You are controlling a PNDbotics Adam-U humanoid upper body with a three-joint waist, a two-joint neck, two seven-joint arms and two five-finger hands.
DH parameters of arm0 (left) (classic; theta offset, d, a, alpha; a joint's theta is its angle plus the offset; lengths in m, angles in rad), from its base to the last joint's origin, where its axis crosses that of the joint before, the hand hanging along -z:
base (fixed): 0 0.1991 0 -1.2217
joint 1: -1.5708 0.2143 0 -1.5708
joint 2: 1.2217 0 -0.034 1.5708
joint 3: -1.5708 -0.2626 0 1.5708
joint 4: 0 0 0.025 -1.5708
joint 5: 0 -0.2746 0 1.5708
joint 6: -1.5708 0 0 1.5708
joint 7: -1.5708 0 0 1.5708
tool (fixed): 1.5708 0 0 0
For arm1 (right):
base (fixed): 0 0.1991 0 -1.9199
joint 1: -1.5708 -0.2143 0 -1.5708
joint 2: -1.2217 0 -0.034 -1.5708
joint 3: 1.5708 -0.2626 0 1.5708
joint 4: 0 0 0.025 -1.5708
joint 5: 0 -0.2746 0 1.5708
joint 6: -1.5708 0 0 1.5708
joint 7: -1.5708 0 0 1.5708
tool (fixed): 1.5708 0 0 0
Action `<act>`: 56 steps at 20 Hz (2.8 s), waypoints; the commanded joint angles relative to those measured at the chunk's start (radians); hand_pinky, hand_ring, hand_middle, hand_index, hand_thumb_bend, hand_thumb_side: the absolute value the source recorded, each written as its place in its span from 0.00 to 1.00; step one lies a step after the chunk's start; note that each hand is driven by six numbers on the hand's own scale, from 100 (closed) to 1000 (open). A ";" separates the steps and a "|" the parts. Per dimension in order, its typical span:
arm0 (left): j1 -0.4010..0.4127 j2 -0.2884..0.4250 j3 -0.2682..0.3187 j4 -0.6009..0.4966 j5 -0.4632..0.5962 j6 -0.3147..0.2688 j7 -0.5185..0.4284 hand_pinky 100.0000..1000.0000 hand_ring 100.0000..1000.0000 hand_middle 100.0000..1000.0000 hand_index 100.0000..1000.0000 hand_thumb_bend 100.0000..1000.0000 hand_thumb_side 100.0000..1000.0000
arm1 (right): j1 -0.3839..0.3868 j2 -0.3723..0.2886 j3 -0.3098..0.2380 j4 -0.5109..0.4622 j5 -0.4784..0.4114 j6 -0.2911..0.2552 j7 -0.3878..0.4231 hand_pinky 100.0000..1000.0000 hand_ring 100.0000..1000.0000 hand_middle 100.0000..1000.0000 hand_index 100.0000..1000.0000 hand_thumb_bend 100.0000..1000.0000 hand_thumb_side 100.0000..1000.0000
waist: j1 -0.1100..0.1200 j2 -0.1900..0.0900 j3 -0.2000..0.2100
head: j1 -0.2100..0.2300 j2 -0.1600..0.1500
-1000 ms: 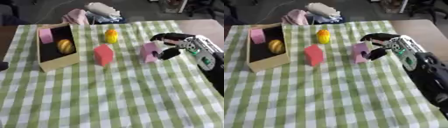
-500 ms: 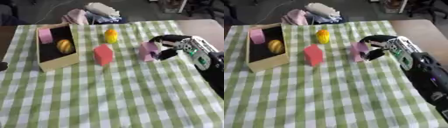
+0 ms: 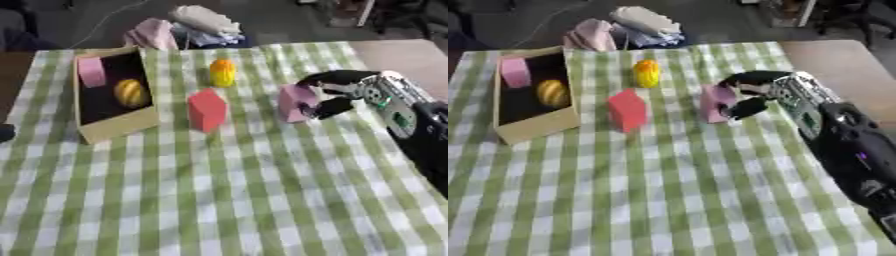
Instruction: Pick up objects on the table and place them in the box.
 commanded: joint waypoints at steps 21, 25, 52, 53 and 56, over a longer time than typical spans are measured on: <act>-0.008 0.006 0.002 -0.012 -0.003 -0.001 -0.003 0.65 0.58 0.66 0.71 0.26 0.72 | -0.014 0.024 0.008 0.015 0.094 -0.039 -0.365 0.58 0.54 0.38 0.53 0.00 0.26 | -0.001 -0.002 0.002 | -0.010 -0.006; -0.008 0.007 0.003 -0.011 -0.002 -0.002 -0.003 0.65 0.58 0.66 0.71 0.26 0.72 | -0.032 0.018 0.002 -0.018 0.061 -0.035 -0.400 0.56 0.51 0.34 0.48 0.00 0.21 | -0.003 -0.004 0.000 | -0.012 -0.006; -0.038 0.009 -0.017 -0.034 0.021 -0.007 -0.024 0.64 0.58 0.66 0.71 0.27 0.69 | -0.419 0.360 -0.050 0.240 0.176 -0.054 -0.430 0.59 0.51 0.35 0.53 0.00 0.12 | 0.001 -0.008 0.143 | -0.097 -0.013; -0.039 0.008 -0.017 -0.035 0.022 -0.007 -0.024 0.64 0.58 0.66 0.71 0.27 0.69 | -0.424 0.372 -0.055 0.254 0.187 -0.051 -0.434 0.59 0.51 0.36 0.53 0.00 0.12 | 0.000 -0.008 0.151 | -0.101 -0.013; -0.042 0.008 -0.017 -0.036 0.022 -0.006 -0.025 0.64 0.58 0.66 0.71 0.27 0.69 | -0.435 0.405 -0.075 0.292 0.216 -0.040 -0.449 0.60 0.52 0.37 0.55 0.00 0.12 | -0.002 -0.008 0.174 | -0.112 -0.014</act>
